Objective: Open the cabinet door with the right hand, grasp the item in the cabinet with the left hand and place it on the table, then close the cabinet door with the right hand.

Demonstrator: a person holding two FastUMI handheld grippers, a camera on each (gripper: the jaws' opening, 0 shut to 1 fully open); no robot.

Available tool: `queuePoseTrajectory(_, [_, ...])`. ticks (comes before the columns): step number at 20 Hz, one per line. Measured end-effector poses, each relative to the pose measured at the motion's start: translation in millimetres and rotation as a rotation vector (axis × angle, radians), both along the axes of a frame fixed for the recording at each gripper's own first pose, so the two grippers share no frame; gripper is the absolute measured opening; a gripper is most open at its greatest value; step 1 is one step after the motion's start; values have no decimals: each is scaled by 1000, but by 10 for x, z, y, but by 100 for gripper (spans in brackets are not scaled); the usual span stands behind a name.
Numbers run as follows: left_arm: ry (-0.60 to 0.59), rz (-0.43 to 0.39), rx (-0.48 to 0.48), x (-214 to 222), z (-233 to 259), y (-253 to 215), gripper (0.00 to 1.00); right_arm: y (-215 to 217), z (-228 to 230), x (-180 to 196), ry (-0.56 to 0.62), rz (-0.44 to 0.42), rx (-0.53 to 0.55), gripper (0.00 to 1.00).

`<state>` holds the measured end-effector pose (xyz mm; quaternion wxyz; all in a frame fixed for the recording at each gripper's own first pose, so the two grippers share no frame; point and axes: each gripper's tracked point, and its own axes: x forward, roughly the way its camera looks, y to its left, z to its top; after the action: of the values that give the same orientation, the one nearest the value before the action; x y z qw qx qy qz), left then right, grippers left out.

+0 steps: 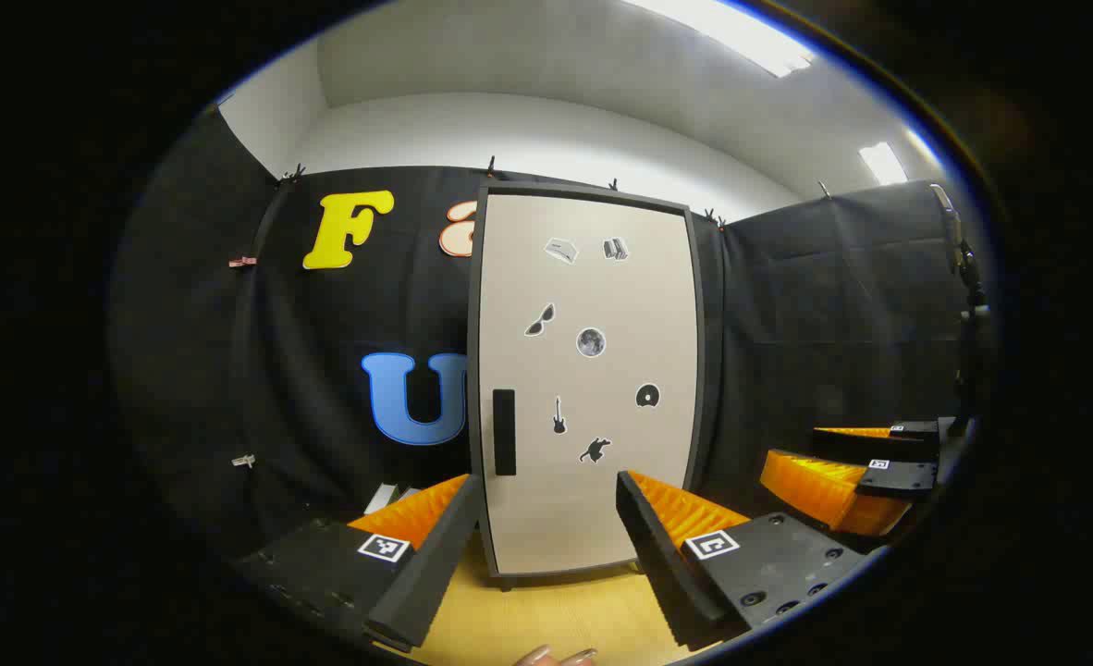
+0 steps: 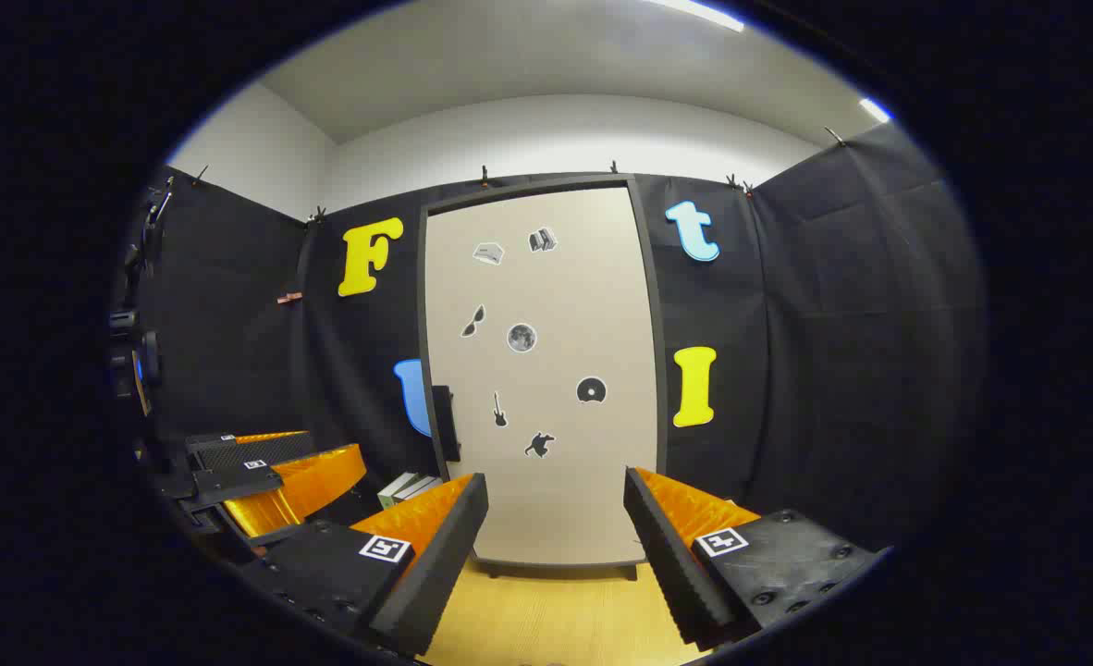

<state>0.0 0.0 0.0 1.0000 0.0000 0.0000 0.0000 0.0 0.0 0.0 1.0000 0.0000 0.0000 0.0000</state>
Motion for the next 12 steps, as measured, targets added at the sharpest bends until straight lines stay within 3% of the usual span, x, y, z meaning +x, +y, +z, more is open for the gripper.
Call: queuePoseTrajectory(12, [3, 39, -4, 32, -15, 181, 93, 7, -10, 65, 6, -6, -8, 96])
